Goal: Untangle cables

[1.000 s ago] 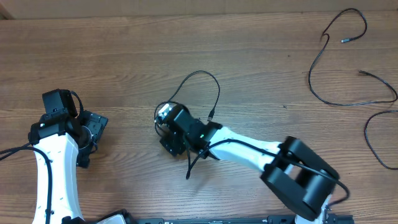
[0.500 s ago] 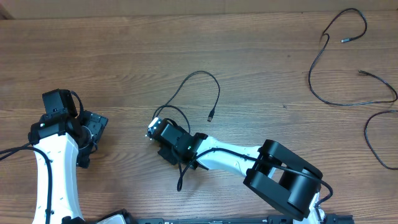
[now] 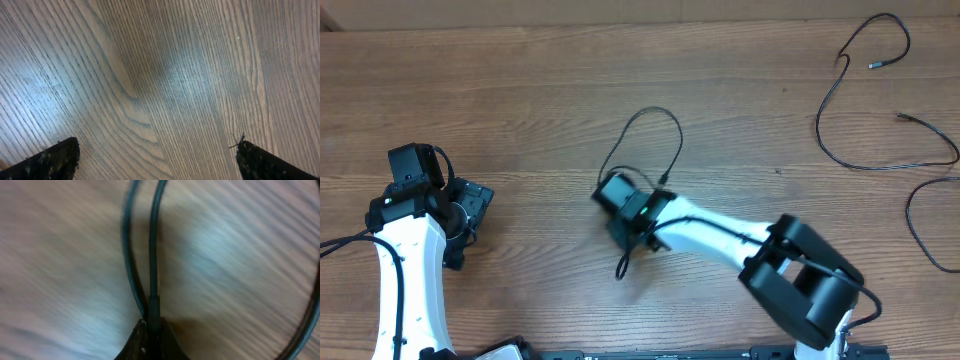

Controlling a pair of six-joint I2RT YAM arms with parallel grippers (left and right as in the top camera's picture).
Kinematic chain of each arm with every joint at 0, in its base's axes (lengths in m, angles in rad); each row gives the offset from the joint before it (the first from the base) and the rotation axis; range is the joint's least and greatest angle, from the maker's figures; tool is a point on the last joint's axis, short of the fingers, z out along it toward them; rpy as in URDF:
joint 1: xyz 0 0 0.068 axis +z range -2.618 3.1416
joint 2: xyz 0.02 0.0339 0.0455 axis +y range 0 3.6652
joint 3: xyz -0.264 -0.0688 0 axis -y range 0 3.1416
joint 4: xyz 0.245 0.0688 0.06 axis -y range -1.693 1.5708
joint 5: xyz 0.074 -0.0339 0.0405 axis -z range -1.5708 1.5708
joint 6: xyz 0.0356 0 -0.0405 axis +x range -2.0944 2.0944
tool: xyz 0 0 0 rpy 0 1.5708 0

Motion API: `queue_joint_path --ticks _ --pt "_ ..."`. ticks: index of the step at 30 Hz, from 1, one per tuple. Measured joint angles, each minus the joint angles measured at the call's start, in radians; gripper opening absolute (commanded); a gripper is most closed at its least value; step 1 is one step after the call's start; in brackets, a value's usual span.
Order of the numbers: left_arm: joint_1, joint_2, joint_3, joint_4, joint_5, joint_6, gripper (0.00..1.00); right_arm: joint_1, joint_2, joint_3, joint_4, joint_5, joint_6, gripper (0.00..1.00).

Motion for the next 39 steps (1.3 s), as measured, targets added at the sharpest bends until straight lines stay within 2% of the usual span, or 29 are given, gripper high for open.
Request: queue_joint_path --ticks 7,17,23,29,35,39 --pt "0.0 0.0 0.0 0.0 0.0 0.0 1.0 -0.286 -0.011 -0.002 -0.036 -0.026 -0.002 0.04" --pt "0.0 0.0 0.0 0.0 0.0 0.0 1.0 -0.677 -0.011 -0.022 0.203 -0.043 -0.083 0.04" --pt "0.0 0.0 0.0 0.0 0.0 0.0 1.0 -0.798 -0.011 -0.022 0.275 -0.054 -0.103 0.04" --pt "0.0 0.0 0.0 0.0 0.0 0.0 1.0 -0.83 -0.011 -0.023 0.256 -0.17 -0.198 0.06" --pt "0.0 0.0 0.0 0.0 0.0 0.0 1.0 -0.762 -0.011 -0.023 0.265 -0.275 -0.246 0.06" --pt "0.0 0.0 0.0 0.0 0.0 0.0 1.0 -0.682 -0.011 -0.023 0.282 -0.266 -0.258 0.14"
